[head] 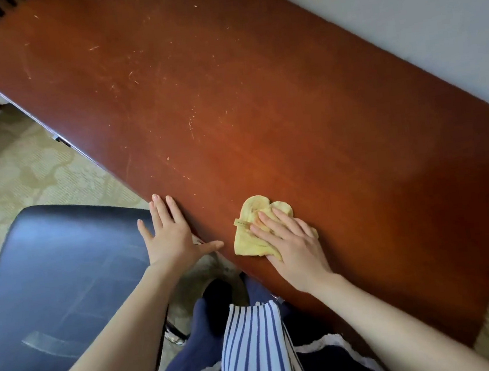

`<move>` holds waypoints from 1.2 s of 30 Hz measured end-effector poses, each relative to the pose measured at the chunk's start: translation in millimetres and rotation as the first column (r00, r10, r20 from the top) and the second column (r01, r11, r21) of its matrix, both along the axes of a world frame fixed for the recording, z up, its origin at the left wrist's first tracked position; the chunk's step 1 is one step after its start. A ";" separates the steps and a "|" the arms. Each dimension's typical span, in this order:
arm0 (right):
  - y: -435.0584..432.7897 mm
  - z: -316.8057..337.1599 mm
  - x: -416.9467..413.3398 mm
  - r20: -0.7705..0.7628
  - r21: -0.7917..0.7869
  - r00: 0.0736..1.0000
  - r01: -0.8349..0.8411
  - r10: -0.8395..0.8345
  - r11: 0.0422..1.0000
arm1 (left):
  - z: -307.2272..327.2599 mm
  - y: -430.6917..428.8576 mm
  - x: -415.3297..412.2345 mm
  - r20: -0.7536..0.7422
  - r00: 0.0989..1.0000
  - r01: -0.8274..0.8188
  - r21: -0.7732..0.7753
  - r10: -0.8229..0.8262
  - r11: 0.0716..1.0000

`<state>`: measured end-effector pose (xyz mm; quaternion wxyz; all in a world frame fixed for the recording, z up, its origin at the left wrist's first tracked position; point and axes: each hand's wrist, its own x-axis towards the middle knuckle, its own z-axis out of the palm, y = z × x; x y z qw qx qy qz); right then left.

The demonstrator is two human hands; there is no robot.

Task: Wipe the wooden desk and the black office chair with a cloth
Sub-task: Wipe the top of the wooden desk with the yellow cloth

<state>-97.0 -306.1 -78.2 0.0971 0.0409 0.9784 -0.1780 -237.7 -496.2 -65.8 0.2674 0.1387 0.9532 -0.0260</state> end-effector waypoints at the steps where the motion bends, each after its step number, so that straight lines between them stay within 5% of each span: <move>1: 6.4 0.0 9.3 -0.008 0.008 0.999 0.034 -0.033 0.999 | 0.2 -1.2 0.0 0.000 1.000 0.004 0.000 -0.004 1.000; 9: 70.6 -3.7 5.8 -0.106 0.073 0.977 0.195 -0.187 0.978 | 1.4 1.3 0.8 -0.003 1.000 0.006 0.000 -0.006 1.000; 19: 120.2 3.3 -117.9 0.113 0.131 0.922 0.354 -0.369 0.926 | 3.9 3.3 0.7 0.009 0.999 -0.031 0.036 0.031 0.999; 24: 98.5 6.9 -185.4 0.220 0.154 0.945 0.213 -0.244 0.965 | 5.4 3.5 -4.3 0.021 0.999 -0.032 0.042 0.031 0.999; 29: 33.3 8.0 -224.0 0.260 0.091 0.965 0.008 -0.031 0.996 | 7.2 -8.3 0.9 0.068 0.982 -0.191 0.279 0.179 0.941; 36: -52.2 -0.8 -171.6 0.060 0.036 0.973 -0.227 0.225 0.973 | 5.0 -29.6 13.4 0.091 0.969 -0.245 0.241 0.229 0.939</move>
